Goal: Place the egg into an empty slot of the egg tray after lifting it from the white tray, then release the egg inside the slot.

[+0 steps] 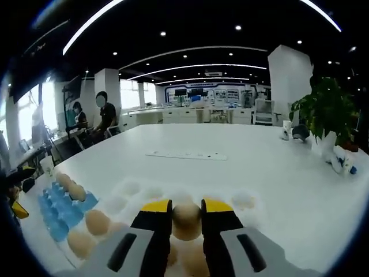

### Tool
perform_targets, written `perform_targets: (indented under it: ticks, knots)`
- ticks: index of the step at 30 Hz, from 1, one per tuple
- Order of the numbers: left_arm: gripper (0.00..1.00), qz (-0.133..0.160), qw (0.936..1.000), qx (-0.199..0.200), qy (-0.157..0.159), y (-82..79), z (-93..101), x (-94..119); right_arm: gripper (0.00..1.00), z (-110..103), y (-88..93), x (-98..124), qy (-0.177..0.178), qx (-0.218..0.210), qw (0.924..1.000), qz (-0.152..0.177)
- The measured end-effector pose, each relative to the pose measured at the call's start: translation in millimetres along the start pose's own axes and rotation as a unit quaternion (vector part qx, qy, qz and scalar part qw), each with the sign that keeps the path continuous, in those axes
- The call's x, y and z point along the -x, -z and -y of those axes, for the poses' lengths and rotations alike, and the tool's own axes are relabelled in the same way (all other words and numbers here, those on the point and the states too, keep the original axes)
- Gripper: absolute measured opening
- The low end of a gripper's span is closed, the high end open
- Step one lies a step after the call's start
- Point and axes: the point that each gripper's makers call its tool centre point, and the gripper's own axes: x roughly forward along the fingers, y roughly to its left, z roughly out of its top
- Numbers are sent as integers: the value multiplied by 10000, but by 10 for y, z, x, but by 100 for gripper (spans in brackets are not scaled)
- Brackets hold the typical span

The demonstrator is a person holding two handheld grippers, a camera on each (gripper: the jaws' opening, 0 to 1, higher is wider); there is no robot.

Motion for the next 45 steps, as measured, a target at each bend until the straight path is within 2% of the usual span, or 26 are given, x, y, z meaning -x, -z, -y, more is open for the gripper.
perform_targets:
  ticks: [3,10,24,34,45]
  knots:
    - [99,-22,10000,13,-21,15,-16,-5,21,11,14,6,-22,-25,9999,-119]
    - [98,-57,10000,-9,19,30,19,-26,22,-19,38,-2,-59,240,9991,-353]
    - [98,-98,9999,-22,-48,34,-24,-3,28,14,165,-68,-124,241,9966,-780]
    - [97,-154,9998,-20,-79,52,-46,-17,27,42,160,-45,-141,3,9978,-648]
    - [97,-143,9999,-39,-73,59,-9,17,27,62,114,43,-50,70,9986,-515]
